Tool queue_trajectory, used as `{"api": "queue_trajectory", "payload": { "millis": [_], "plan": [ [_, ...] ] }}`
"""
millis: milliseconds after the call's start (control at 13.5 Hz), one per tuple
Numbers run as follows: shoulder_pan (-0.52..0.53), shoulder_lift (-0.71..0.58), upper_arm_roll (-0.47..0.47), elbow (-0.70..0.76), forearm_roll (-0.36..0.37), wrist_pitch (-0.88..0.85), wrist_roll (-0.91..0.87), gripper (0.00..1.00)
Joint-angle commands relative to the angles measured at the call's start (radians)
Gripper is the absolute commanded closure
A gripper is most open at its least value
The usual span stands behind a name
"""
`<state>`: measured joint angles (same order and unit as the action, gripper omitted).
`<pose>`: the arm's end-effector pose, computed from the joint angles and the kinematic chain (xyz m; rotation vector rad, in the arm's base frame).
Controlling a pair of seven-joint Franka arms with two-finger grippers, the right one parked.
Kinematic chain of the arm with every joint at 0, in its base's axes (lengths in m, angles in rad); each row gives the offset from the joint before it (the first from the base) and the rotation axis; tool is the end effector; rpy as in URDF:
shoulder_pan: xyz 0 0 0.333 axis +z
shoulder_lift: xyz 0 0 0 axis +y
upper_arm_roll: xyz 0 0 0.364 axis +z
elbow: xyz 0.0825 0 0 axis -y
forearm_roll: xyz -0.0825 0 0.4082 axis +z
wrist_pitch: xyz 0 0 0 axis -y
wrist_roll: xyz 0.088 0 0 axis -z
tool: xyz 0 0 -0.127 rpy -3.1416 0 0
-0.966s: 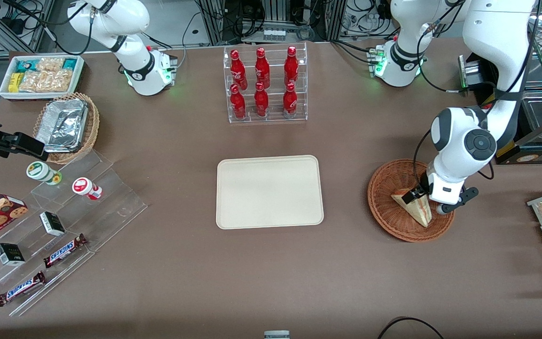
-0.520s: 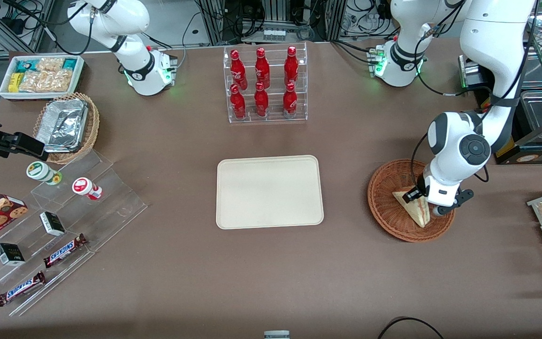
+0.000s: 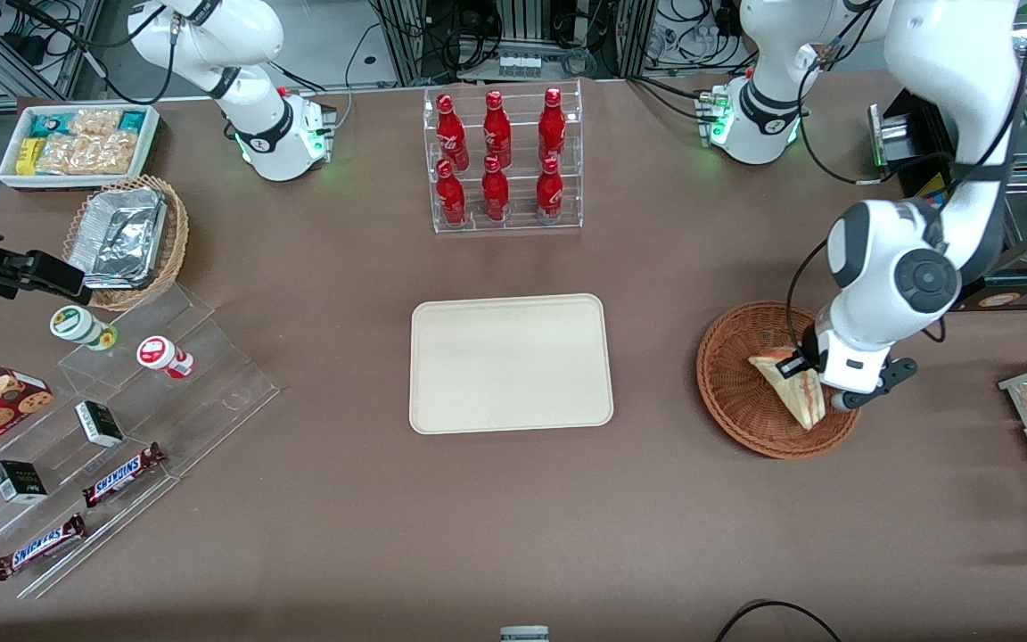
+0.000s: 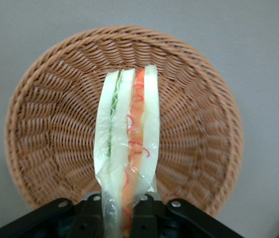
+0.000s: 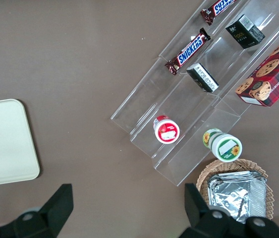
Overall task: Place sandwich from basket to tray
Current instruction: 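Lift the sandwich and carry it with the left gripper over the tray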
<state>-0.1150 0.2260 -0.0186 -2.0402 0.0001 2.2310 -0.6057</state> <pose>0.6063 -0.0812 0.3411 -3.0453 -0.7330 0.0537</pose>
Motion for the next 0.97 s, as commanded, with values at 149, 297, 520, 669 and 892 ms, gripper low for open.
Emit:
{"api": "queue_trajectory", "payload": {
  "millis": [149,297,520,669,892],
  "plan": [
    [-0.110,-0.027,0.003,0.204,0.012,-0.267,-0.017,0.94],
    [-0.181,-0.014,0.003,0.265,0.011,-0.301,-0.052,0.94],
    [-0.290,0.030,0.003,0.336,0.009,-0.301,-0.091,0.96],
    [-0.356,0.073,0.003,0.389,0.005,-0.301,-0.121,0.96],
    [-0.443,0.165,0.003,0.480,-0.003,-0.295,-0.169,0.96]
  ]
}}
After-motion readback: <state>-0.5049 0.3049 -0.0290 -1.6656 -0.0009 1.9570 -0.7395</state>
